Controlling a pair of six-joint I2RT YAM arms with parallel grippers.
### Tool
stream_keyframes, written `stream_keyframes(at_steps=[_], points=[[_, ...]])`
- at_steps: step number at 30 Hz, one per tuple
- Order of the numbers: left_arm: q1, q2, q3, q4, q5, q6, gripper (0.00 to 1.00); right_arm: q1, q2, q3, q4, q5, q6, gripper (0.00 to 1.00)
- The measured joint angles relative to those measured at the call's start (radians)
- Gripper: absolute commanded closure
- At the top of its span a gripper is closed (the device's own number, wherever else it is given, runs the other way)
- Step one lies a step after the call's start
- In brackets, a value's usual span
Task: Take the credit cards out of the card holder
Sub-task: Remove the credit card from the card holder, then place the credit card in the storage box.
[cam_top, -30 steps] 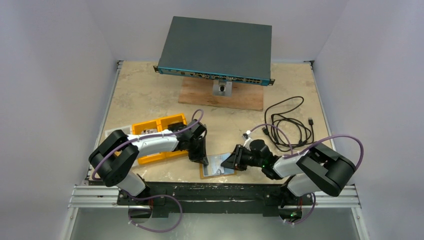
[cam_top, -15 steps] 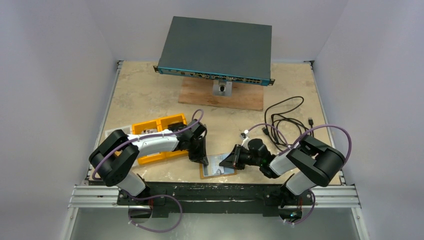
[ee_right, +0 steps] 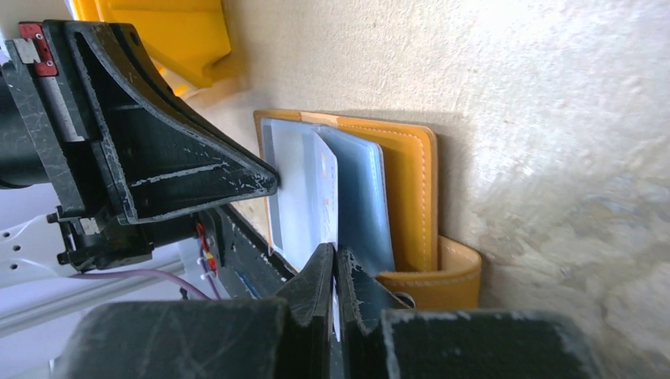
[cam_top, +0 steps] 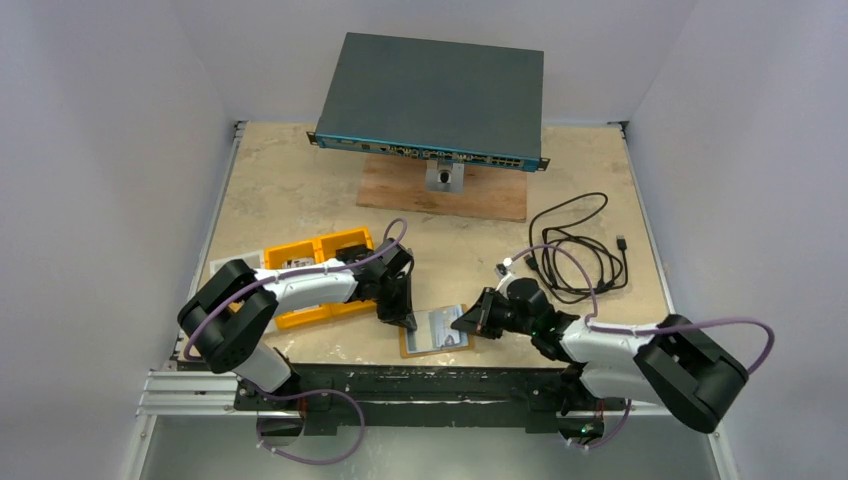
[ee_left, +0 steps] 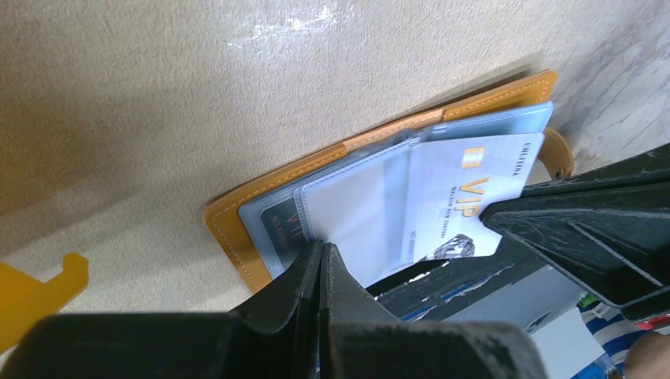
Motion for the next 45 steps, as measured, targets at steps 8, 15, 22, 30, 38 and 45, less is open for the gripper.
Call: stream_keyframes(at_steps=[8,15,22,30,38,45], points=[[0.000,-0.018,0.007,-0.029,-0.015,0.027,0.95,-0.006,-0.185,0.043,-0.250,0.071,-0.030,1.00],[0.000,-0.138,0.039,-0.094,-0.023,0.052,0.63,-0.006,-0.245,0.122,-0.370,0.077,-0.042,1.00],[0.010,-0.278,0.069,-0.119,-0.014,0.077,0.38,-0.006,-0.256,0.196,-0.415,0.076,-0.053,1.00],[0.111,-0.404,0.036,-0.075,0.114,0.080,0.36,-0.014,-0.233,0.231,-0.374,0.014,-0.036,1.00],[0.182,-0.463,-0.039,0.038,0.283,0.060,0.36,-0.026,-0.193,0.231,-0.151,-0.116,0.062,1.00],[0.200,-0.473,-0.083,0.139,0.372,0.006,0.51,-0.027,-0.140,0.231,0.018,-0.183,0.142,1.00]])
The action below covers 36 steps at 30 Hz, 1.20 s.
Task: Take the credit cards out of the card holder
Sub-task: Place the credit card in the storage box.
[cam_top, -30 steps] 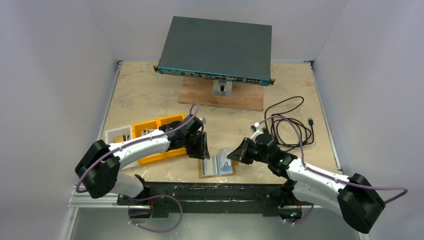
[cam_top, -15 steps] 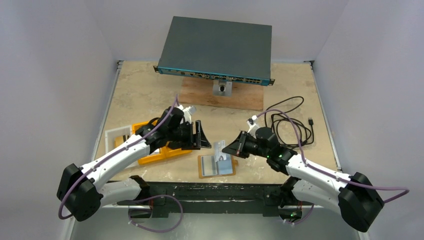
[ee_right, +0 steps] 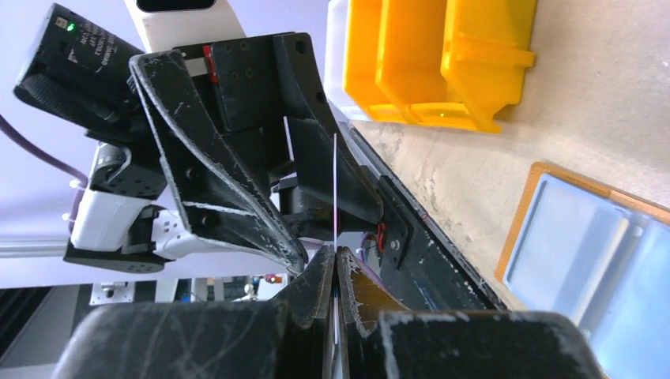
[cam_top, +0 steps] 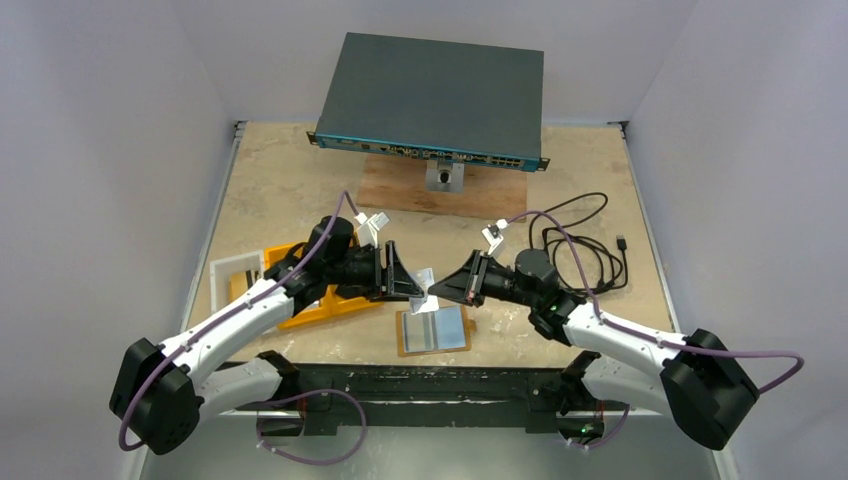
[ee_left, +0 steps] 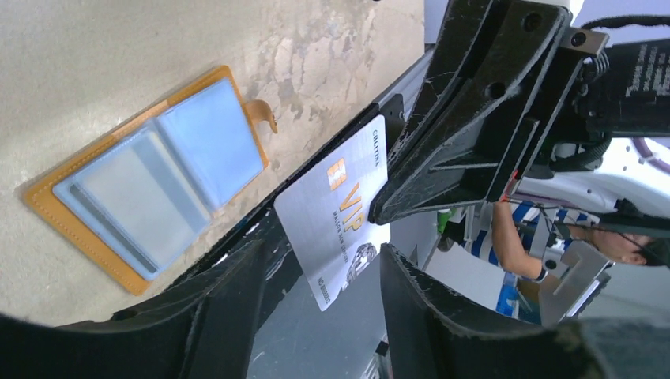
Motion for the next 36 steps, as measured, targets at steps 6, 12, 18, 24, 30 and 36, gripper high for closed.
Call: stream_keyframes(at_steps=[6,12,18,24,30,36], points=[[0.010,-0.004,-0.035,0.097,0.053,-0.061,0.74,0.000,0.023,0.000,0.052,-0.016,0.027,1.00],[0.019,-0.003,-0.049,0.150,0.083,-0.097,1.00,-0.006,0.029,0.000,0.062,-0.019,0.031,0.87],[0.020,-0.005,-0.050,0.161,0.083,-0.101,1.00,-0.005,0.020,0.023,-0.029,-0.002,-0.007,0.21],[0.034,-0.080,-0.039,-0.025,-0.039,-0.033,1.00,-0.005,-0.055,0.083,-0.221,0.058,-0.101,0.01],[0.101,-0.161,0.107,-0.389,-0.310,0.082,1.00,-0.005,-0.103,0.134,-0.394,0.142,-0.198,0.01],[0.124,-0.138,0.300,-0.721,-0.715,0.154,1.00,-0.005,-0.109,0.159,-0.525,0.216,-0.277,0.01]])
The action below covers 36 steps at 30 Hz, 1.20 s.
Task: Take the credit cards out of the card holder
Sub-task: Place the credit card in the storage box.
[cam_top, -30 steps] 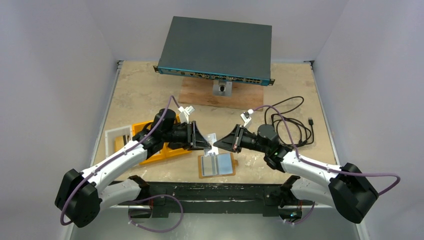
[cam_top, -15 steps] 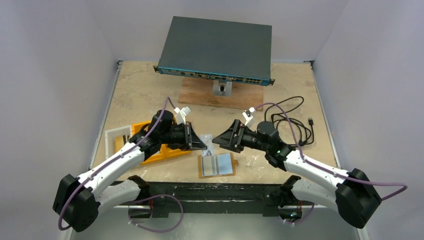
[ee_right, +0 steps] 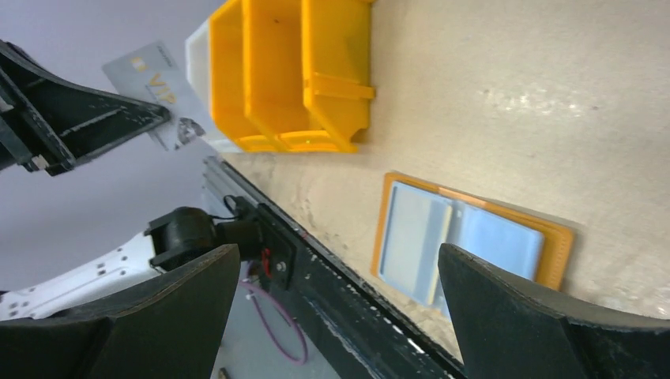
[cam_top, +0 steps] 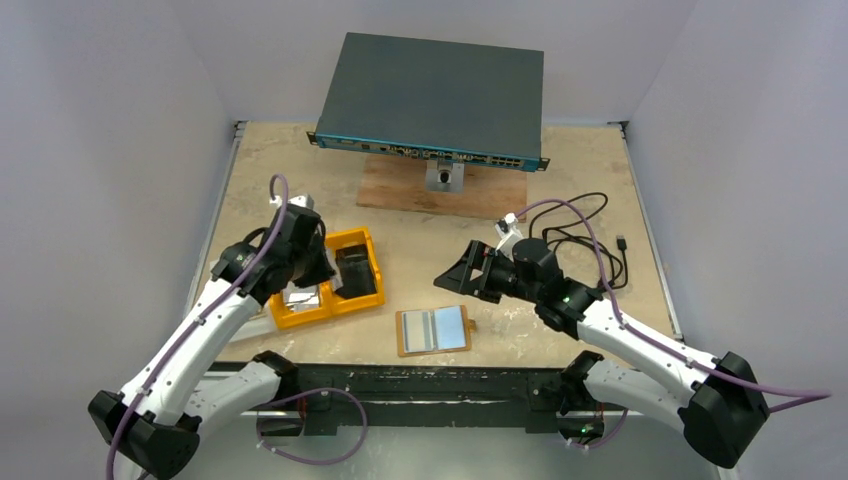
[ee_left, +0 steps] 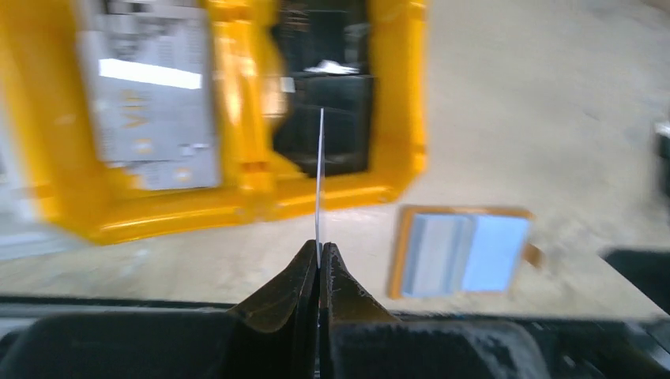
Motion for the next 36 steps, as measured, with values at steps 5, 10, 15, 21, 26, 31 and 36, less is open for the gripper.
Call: stream_keyframes(at_steps=[5,10,15,21,26,31,36], points=[[0.035,0.104,0.037,-0.172,-0.275,0.008,1.00,0.000,0.000,0.014,-0.068,0.041,-0.048,0.01],[0.095,0.204,0.028,-0.228,-0.422,0.023,1.00,0.000,0.000,0.023,-0.098,0.062,-0.081,0.01],[0.140,0.307,0.027,-0.207,-0.467,0.047,1.00,0.000,-0.003,0.023,-0.111,0.066,-0.094,0.01],[0.164,0.435,0.027,-0.158,-0.462,0.076,0.98,0.000,-0.031,0.023,-0.120,0.086,-0.102,0.01],[0.182,0.470,0.027,-0.136,-0.431,0.094,0.78,0.000,-0.042,0.023,-0.120,0.089,-0.103,0.01],[0.196,0.463,0.027,-0.119,-0.406,0.109,0.65,0.000,-0.042,0.023,-0.121,0.088,-0.104,0.01],[0.198,0.416,0.027,-0.112,-0.364,0.126,0.57,0.000,-0.037,0.023,-0.122,0.090,-0.113,0.01]])
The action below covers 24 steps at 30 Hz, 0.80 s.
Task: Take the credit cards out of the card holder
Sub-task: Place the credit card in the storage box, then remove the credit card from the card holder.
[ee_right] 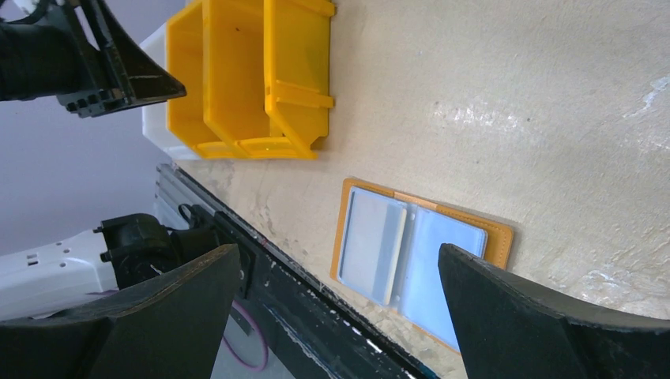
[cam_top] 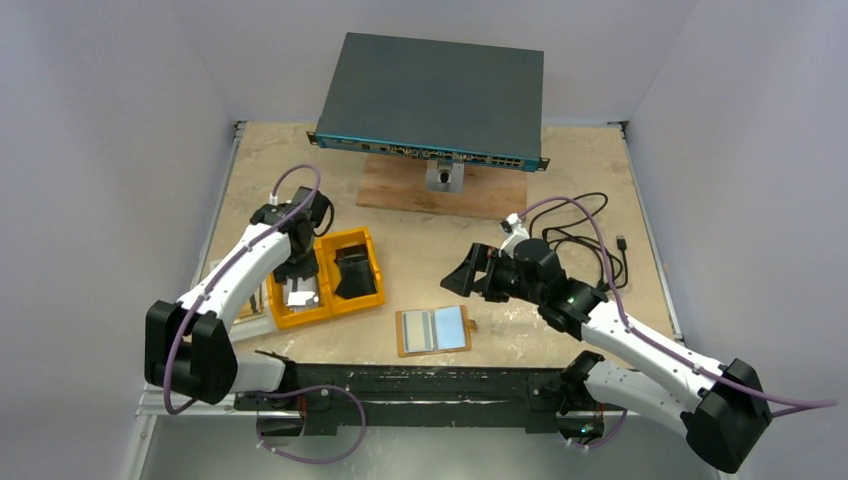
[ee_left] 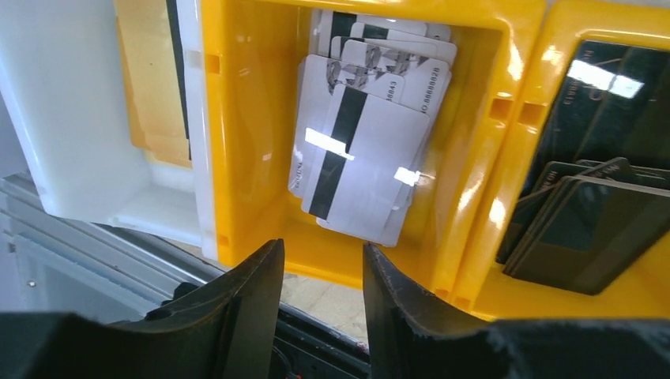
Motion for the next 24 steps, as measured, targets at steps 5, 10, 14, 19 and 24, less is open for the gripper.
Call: stream_keyframes(at_steps=[5,10,14,19,24], points=[[0.000,-0.088,-0.001,0.016,0.083,0.020,0.50,0.000,0.036,0.001,-0.006,0.000,-0.008,0.01],[0.001,-0.236,-0.051,0.077,0.255,0.048,0.37,0.017,0.091,0.004,-0.028,0.004,-0.019,0.01],[0.001,-0.365,-0.121,0.153,0.455,0.056,0.34,0.097,0.146,0.041,-0.057,0.051,-0.019,0.03],[0.001,-0.428,-0.168,0.232,0.675,0.054,0.33,0.214,0.245,0.113,-0.063,0.122,0.000,0.19],[0.001,-0.463,-0.234,0.314,0.859,0.033,0.33,0.311,0.360,0.166,-0.104,0.216,0.040,0.31]])
